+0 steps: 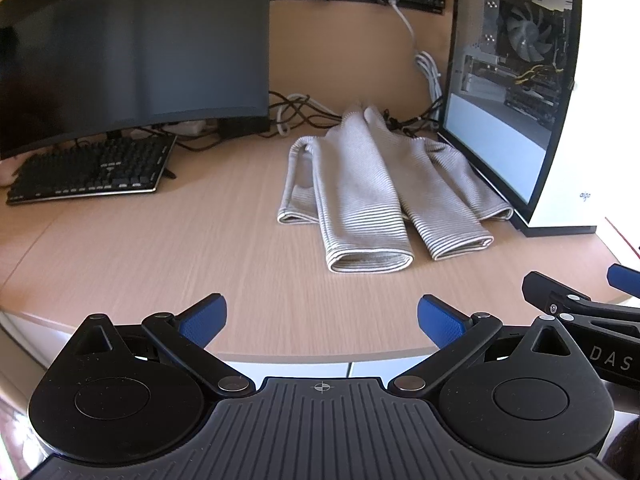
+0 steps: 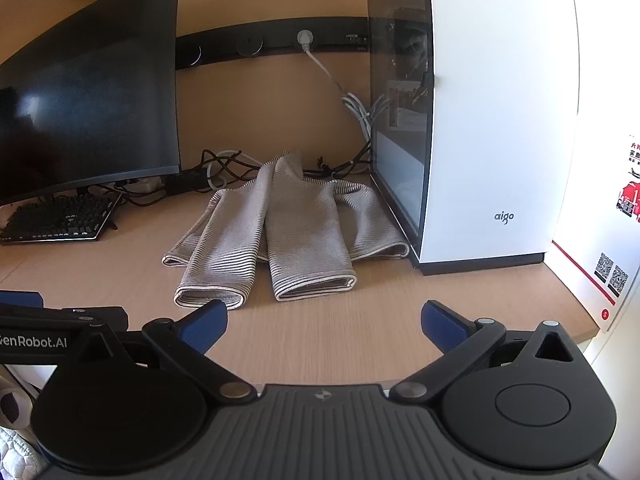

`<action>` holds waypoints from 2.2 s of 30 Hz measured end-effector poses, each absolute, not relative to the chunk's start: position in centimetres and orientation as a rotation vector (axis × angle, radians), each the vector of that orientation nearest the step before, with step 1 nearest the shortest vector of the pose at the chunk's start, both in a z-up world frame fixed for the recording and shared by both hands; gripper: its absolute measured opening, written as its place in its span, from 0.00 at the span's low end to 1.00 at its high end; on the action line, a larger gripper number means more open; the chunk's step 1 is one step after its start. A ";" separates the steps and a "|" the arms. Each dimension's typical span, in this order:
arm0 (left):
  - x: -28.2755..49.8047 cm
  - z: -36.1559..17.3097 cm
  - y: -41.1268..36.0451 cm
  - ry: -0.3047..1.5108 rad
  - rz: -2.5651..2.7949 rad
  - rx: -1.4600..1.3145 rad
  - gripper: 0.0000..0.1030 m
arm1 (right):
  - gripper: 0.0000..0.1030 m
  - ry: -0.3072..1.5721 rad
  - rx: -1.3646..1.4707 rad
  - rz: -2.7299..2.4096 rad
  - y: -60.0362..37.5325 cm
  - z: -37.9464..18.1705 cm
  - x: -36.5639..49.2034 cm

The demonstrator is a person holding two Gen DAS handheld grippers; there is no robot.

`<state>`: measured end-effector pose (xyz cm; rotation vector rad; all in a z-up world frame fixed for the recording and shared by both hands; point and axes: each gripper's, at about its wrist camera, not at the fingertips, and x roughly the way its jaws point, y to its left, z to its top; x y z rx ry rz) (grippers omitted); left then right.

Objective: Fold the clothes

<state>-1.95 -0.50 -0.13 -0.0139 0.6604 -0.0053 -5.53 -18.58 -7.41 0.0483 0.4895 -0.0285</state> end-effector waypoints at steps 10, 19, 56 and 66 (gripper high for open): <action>-1.3 -0.6 -0.5 0.681 -0.006 -0.020 1.00 | 1.00 0.511 0.042 -0.030 -18.5 -7.7 -5.0; -0.7 -0.9 -0.8 0.690 -0.007 -0.019 1.00 | 1.00 0.525 0.038 -0.033 -18.7 -8.0 -4.4; 18.2 -2.8 2.9 0.816 -0.490 -0.137 1.00 | 1.00 0.576 0.358 -0.348 -18.0 -6.1 1.4; 25.4 -6.7 -0.5 0.853 -0.434 -0.128 1.00 | 1.00 0.654 0.333 -0.168 -19.0 -6.2 9.6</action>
